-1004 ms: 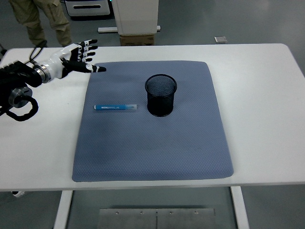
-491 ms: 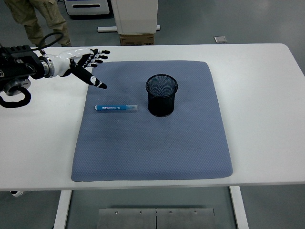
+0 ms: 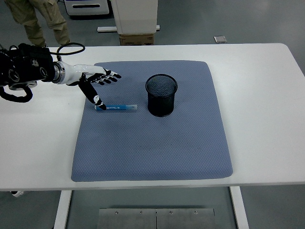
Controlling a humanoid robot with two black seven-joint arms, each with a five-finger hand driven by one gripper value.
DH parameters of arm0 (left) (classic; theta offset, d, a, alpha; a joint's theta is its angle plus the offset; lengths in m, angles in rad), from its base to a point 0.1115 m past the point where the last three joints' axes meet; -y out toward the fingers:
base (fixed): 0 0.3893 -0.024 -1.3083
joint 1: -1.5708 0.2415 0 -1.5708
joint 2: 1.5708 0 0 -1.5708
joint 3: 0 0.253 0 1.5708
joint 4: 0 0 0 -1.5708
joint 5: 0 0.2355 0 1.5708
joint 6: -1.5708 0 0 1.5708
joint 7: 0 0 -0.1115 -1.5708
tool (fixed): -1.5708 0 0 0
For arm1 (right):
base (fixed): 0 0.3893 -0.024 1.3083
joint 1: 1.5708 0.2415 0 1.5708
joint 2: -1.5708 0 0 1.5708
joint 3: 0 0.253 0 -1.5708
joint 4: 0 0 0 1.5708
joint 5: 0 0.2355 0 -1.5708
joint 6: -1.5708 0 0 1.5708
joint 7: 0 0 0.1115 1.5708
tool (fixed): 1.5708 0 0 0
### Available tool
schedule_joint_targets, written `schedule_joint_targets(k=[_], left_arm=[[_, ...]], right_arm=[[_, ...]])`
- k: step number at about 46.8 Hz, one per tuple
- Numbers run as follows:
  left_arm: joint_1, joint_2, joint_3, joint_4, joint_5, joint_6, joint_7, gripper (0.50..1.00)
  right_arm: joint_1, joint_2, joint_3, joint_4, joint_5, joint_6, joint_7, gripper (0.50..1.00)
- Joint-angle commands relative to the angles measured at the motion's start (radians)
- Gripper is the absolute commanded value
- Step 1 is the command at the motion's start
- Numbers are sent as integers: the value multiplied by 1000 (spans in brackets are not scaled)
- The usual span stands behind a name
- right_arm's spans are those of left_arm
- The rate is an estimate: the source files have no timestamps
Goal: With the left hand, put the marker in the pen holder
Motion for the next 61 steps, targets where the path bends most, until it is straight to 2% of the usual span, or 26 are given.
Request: schedule_joint_targets(k=[1, 7, 24, 39, 53, 61], left_arm=[[-13, -1, 0, 1, 48, -16, 0, 1000], [-50, 3, 0, 1, 108, -50, 0, 1000], [-89, -4, 0, 4, 223, -55, 5, 1000], [-96, -93, 3, 3, 227, -55, 6, 1000], [-99, -118, 99, 1, 273, -53, 6, 1000], [-93, -124, 107, 3, 273, -42, 12, 1000]], right_arm=[[1, 0, 0, 0, 0, 0, 0, 1000], [1, 0, 0, 0, 0, 0, 0, 1000], [1, 0, 0, 0, 0, 0, 0, 1000], [1, 0, 0, 0, 1, 0, 0, 1000], [-1, 0, 0, 0, 1, 0, 0, 1000], [1, 0, 0, 0, 0, 0, 0, 1000]])
